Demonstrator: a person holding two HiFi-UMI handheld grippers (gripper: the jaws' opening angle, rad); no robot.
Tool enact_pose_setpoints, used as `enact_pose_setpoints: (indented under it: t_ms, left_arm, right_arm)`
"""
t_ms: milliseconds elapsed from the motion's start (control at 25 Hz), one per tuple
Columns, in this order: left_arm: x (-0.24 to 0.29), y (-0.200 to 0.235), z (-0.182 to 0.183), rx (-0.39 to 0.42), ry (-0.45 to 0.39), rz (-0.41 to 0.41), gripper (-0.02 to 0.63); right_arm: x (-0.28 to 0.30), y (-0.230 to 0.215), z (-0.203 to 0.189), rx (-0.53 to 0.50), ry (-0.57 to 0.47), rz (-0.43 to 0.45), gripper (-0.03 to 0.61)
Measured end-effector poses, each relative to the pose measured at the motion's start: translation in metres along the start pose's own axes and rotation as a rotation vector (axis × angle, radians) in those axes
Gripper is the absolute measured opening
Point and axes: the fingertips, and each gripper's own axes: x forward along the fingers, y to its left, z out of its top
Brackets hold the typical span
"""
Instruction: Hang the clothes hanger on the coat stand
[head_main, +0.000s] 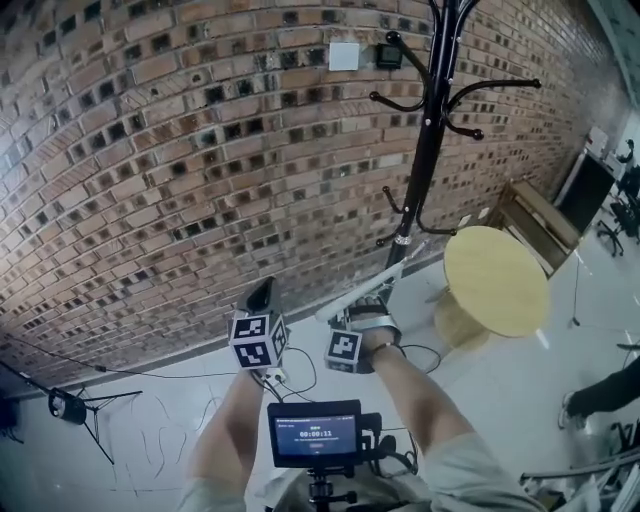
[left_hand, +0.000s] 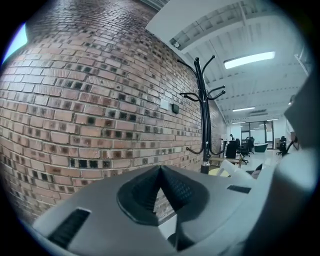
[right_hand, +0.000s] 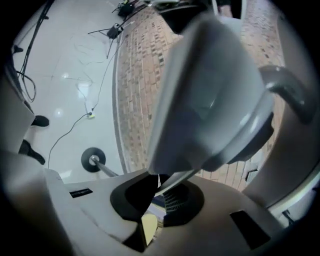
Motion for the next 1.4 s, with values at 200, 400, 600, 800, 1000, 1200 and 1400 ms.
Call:
enact_pose_setpoints:
  t_ms: [200,400,600,800,1000,1200,1400]
  left_arm:
    - [-0.029,0.042,0.000,-0.013,-0.010,0.071,0.011]
    - [-0.041,0.074,-0.004,-0.032,-0.008,0.118,0.011]
    - [-0.032,0.083,-0.018,-0.054,0.000,0.121,0.011]
    - [-0.015,0.087,-0.028,-0.076,0.015,0.108,0.011]
    - [-0.004,0.084,-0.031,-0.087,0.023,0.087,0.011]
    - [0.006,0.078,-0.029,-0.086,0.021,0.056,0.011]
    - [0.022,0.064,-0.030,-0.061,0.032,0.029,0.011]
  right_arm:
    - [0.014,0.022,0.044,-0.101,0.001,0.122,0.009]
    - [0.030,0.041,0.067,-0.172,0.023,0.258,0.009]
    - [0.032,0.058,0.061,-0.182,0.104,0.441,0.009]
    - [0.032,0.065,0.046,-0.262,0.259,0.610,0.009]
    - [0.060,0.084,0.034,-0.311,0.332,0.669,0.012]
    - [0.079,0.094,0.006,-0.338,0.398,0.716,0.015]
    - [0.087,0.085,0.005,-0.225,0.335,0.661,0.061]
